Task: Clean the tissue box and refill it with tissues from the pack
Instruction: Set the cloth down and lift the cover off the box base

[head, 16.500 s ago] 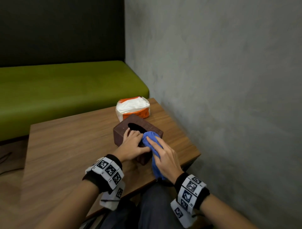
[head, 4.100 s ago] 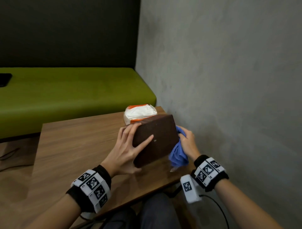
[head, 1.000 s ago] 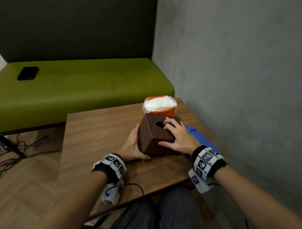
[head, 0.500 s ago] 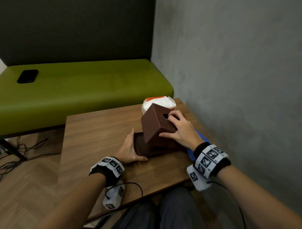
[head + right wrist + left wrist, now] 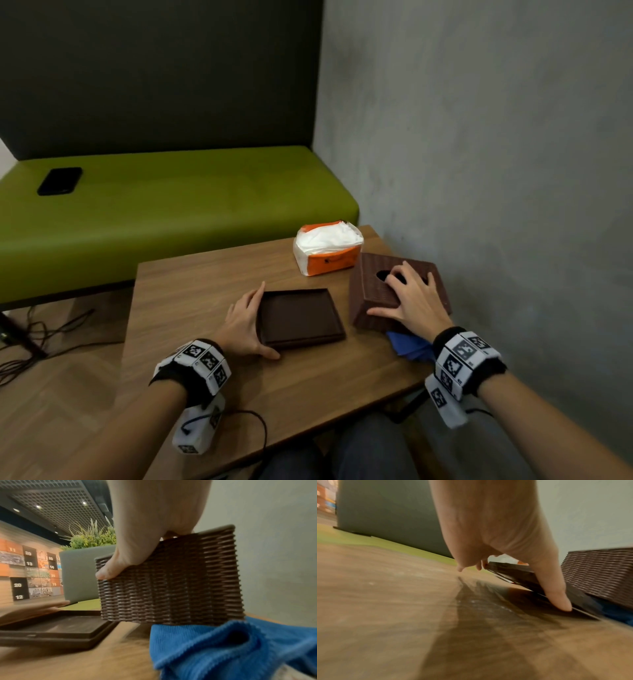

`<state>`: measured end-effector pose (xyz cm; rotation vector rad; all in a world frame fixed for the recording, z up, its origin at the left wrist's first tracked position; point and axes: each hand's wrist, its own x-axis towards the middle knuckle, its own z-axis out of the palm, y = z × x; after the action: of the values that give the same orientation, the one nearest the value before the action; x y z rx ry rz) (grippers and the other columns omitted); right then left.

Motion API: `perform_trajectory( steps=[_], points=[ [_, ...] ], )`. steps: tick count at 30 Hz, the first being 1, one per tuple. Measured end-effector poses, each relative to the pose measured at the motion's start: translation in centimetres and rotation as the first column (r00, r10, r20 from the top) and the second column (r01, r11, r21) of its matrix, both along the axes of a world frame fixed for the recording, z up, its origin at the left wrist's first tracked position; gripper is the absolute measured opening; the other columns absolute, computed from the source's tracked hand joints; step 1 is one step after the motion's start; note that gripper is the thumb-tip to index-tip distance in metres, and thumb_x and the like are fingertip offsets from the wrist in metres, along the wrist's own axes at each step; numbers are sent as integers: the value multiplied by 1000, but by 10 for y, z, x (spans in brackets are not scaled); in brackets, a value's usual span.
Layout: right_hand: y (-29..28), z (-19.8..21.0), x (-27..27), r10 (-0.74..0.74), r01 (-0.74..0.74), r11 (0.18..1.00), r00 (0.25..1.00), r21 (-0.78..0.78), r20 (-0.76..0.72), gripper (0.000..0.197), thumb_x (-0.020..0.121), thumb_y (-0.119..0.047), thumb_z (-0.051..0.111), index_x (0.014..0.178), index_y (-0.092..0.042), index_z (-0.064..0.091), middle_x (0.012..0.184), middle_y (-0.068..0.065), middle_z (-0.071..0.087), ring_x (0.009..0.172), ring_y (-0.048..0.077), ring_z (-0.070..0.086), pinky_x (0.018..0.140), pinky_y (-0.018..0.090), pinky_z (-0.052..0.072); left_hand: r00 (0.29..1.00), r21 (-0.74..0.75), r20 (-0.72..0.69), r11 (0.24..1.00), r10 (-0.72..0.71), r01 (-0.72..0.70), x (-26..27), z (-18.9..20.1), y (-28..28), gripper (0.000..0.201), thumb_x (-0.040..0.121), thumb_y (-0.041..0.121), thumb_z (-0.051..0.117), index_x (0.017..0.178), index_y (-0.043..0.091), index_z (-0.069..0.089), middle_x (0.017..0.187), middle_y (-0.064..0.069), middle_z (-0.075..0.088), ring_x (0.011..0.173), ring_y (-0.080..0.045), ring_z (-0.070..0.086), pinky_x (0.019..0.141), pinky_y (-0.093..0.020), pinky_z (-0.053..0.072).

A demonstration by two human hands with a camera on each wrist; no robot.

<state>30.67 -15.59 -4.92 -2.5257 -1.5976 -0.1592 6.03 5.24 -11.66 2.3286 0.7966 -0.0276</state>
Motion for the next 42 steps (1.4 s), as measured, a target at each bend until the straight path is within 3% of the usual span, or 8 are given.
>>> perform_trajectory(
  steps=[12,17,21,24,28,32,36,42],
  points=[
    [13,-9,-6,124,-106,967,990,-233,65,117,56,-91,-10,118,-16,55,129,9,53,137,30,34,103,67,26,958,151,-282,984,-53,99,-56,-6,24,157,21,89,58,147,25,-11,152,-5,15,140,-26,18,116,-43,16],
    [19,21,-23,136,-110,966,986,234,-99,80,70,-74,37,113,-9,54,128,7,49,122,25,48,97,45,40,917,165,-398,982,-21,94,-60,25,26,151,34,79,70,148,20,-9,157,-9,-6,146,-29,-2,118,-45,9],
    [38,32,-50,291,76,755,851,651,-437,80,76,-76,37,111,-6,53,109,1,47,95,6,49,82,3,35,999,-116,34,993,-10,14,-9,47,1,137,39,86,58,149,24,4,156,-7,11,143,-25,19,115,-39,24],
    [45,16,-71,292,384,684,635,620,-715,67,86,-67,29,125,-15,45,117,4,52,109,6,53,86,0,34,917,-607,253,789,309,-99,32,53,-31,82,84,57,48,148,24,8,154,-6,25,133,-25,39,102,-41,41],
    [41,-22,-71,158,625,701,331,342,-930,56,99,-40,23,141,-3,32,145,13,40,134,26,38,102,21,27,831,-919,158,388,533,-75,58,43,-56,46,95,17,46,139,19,31,117,-15,60,80,-25,69,58,-41,59],
    [23,-44,-55,76,674,686,308,274,-948,93,70,-86,30,139,-23,36,142,7,46,129,27,45,108,52,36,831,-652,136,680,540,-335,60,37,-55,50,92,1,39,139,9,22,125,-22,50,95,-38,63,70,-41,58],
    [5,-42,-35,70,717,657,249,233,-966,47,97,-48,26,138,-26,34,116,8,59,106,31,59,89,52,49,890,-345,110,857,442,-382,57,42,-55,54,91,3,40,141,10,21,128,-27,51,117,-39,52,92,-34,44],
    [-7,-46,-25,-61,354,915,597,194,-800,24,94,-30,52,109,-13,60,104,4,63,105,20,58,90,31,46,938,-93,-4,934,345,-344,57,44,-51,44,89,9,40,132,6,28,121,-28,55,112,-44,53,95,-44,44]
  ],
)
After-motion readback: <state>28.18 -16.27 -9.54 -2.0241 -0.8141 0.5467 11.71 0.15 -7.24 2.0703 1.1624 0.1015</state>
